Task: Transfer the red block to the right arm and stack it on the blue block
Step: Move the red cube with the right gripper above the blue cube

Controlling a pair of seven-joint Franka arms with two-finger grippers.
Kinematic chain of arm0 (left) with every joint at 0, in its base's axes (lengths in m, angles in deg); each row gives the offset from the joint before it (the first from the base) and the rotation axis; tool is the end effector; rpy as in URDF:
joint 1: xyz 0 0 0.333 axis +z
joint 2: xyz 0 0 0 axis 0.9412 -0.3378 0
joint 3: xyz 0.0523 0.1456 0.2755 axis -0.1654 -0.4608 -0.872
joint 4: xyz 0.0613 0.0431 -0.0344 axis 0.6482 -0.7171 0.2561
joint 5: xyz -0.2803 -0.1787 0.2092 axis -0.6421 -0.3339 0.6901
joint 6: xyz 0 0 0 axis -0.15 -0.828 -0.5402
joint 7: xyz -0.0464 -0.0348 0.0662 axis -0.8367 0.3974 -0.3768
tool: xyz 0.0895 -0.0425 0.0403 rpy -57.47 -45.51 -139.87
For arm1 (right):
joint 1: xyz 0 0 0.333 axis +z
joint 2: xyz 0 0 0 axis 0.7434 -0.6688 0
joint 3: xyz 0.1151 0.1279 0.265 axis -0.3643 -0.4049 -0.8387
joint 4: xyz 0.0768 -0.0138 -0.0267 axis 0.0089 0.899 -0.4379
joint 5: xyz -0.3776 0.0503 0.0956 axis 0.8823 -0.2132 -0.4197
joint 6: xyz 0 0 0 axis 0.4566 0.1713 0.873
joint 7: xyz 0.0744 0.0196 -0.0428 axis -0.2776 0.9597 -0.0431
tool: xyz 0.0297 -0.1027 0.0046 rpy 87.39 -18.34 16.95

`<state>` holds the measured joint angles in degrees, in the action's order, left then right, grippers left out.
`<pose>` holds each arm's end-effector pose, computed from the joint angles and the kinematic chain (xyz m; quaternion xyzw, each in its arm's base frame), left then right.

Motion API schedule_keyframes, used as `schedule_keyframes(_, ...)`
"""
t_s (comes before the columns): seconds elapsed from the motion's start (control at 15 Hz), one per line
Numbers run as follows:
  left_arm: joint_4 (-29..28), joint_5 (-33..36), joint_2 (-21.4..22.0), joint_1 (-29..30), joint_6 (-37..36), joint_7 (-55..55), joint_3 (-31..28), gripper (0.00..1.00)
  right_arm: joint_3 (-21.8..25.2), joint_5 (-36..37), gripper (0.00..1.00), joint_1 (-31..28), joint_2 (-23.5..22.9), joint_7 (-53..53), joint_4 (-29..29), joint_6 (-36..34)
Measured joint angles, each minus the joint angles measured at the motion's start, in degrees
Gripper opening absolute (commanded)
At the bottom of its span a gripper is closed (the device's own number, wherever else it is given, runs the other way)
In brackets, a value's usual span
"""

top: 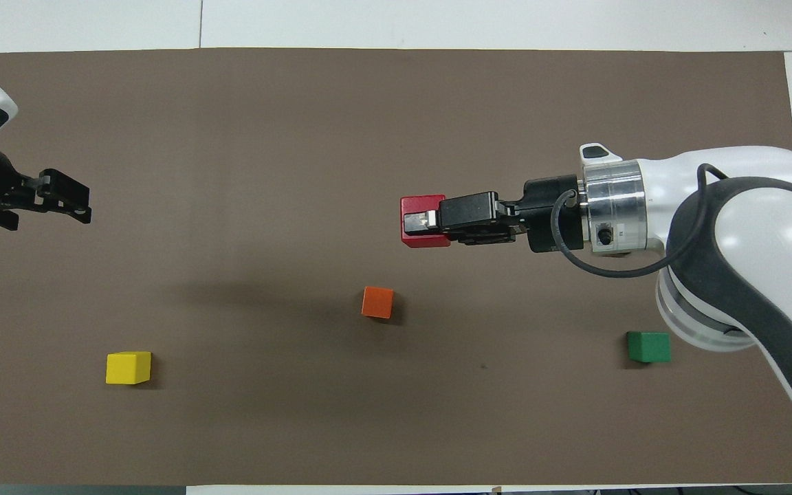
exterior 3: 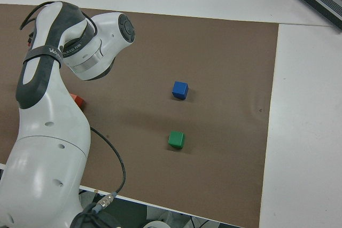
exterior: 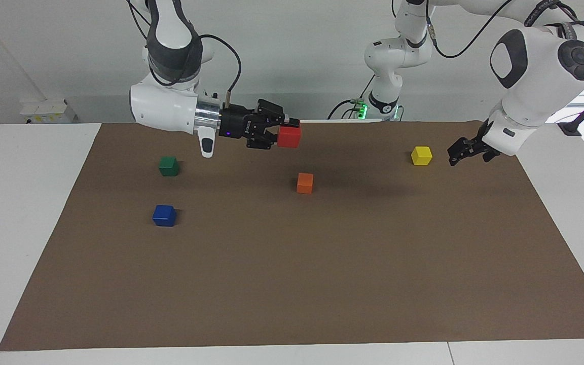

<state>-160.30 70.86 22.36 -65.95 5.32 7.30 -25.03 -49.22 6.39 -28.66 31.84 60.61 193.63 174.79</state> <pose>0.5788 -0.0152 0.5497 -0.9960 -0.0092 0.0881 0.0135 0.5422 0.2144 0.5178 -0.8420 0.0012 0.0170 0.5392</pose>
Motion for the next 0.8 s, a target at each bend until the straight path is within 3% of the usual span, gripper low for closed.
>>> schedule_keyframes(0.33,-11.28,0.0,8.96,-0.06,3.45,-0.21,0.13,1.0,0.08,30.42,0.0,-2.77,0.11,-6.92,-3.63,0.04)
schedule_keyframes(0.6,-14.04,0.0,10.18,-0.07,7.58,-0.34,0.17,1.0,0.12,49.93,0.0,-5.28,0.0,-10.66,-3.6,-1.69)
schedule_keyframes(0.8,-13.59,0.0,9.58,-0.15,10.86,-0.68,0.21,1.0,0.14,59.13,0.0,-7.42,-0.21,-12.37,-2.57,-3.83)
